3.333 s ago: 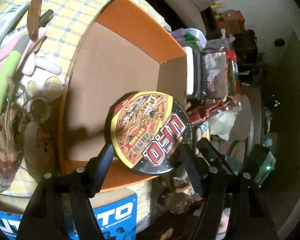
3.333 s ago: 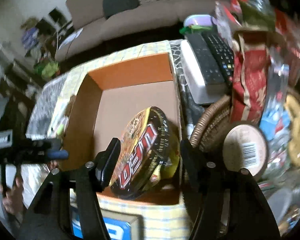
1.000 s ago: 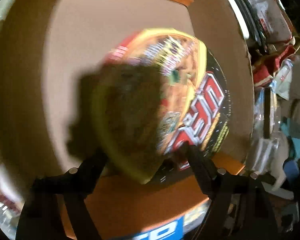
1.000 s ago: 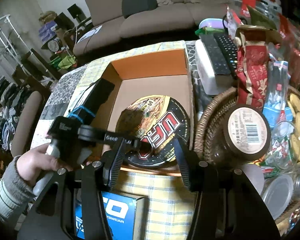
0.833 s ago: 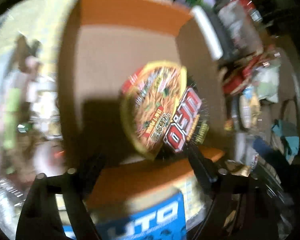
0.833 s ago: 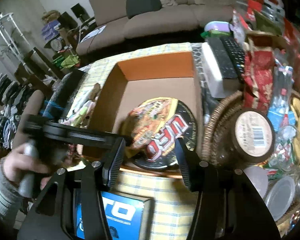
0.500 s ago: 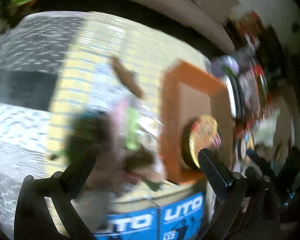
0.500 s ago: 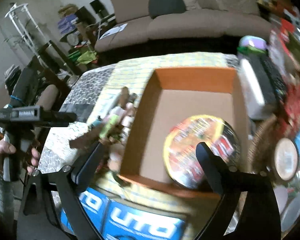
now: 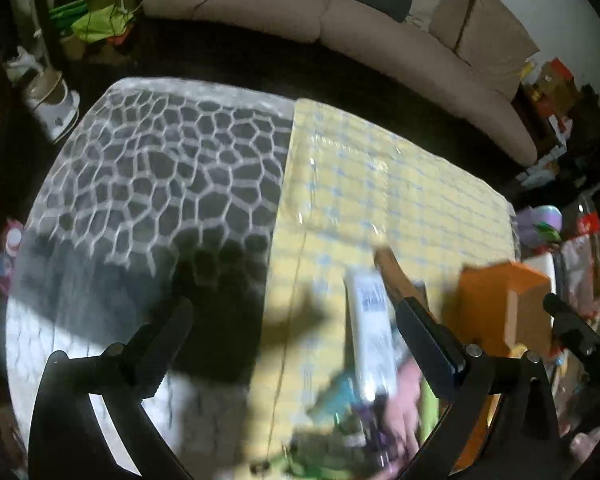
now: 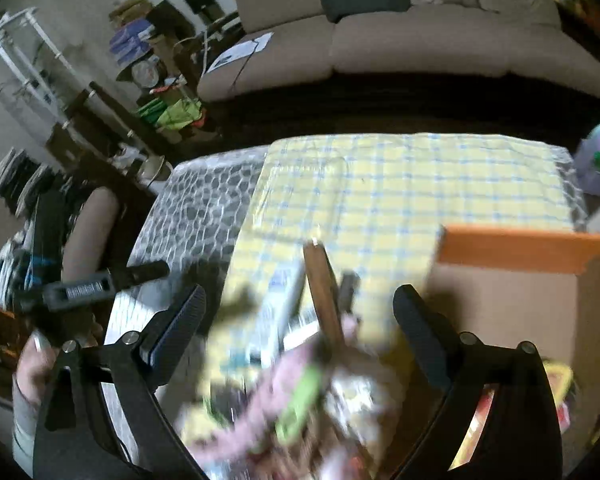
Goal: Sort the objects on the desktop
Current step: 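Move the left tool back and grasp the clear plastic tray edge, then carry the clear plastic tray into the orange box and release it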
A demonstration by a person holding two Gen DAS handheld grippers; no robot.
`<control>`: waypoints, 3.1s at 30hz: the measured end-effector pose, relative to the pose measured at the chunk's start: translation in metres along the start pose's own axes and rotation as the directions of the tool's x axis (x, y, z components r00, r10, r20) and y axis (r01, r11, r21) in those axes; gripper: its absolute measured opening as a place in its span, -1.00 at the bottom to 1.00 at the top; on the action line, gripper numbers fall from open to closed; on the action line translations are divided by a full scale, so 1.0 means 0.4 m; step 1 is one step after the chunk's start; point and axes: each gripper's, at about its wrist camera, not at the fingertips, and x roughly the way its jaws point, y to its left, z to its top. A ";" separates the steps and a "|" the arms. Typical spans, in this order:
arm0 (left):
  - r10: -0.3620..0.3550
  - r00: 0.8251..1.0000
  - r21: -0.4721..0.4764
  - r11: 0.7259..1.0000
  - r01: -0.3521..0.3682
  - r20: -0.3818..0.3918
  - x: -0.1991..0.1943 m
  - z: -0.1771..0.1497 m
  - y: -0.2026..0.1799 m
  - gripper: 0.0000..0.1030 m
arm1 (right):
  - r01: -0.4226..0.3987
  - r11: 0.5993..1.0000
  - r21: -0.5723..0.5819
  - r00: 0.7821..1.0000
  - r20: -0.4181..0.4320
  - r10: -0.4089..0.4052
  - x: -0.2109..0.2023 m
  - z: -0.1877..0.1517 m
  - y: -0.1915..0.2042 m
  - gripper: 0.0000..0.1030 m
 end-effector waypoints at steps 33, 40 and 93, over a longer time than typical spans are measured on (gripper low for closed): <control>-0.081 0.997 0.111 0.991 0.080 0.004 0.081 0.063 -0.089 -0.55 | -0.004 1.000 0.013 0.998 -0.064 0.004 0.235 0.104 -0.016 -0.85; -0.116 0.993 0.169 0.979 0.114 0.006 -0.169 -0.112 -0.211 -0.55 | -0.022 0.999 -0.030 0.998 -0.060 0.020 -0.055 -0.026 -0.011 -0.85; -0.316 0.905 0.189 0.907 0.377 -0.286 -0.081 -0.643 -0.666 0.83 | 0.091 0.994 0.064 0.994 0.050 -0.094 -0.583 -0.500 -0.471 0.34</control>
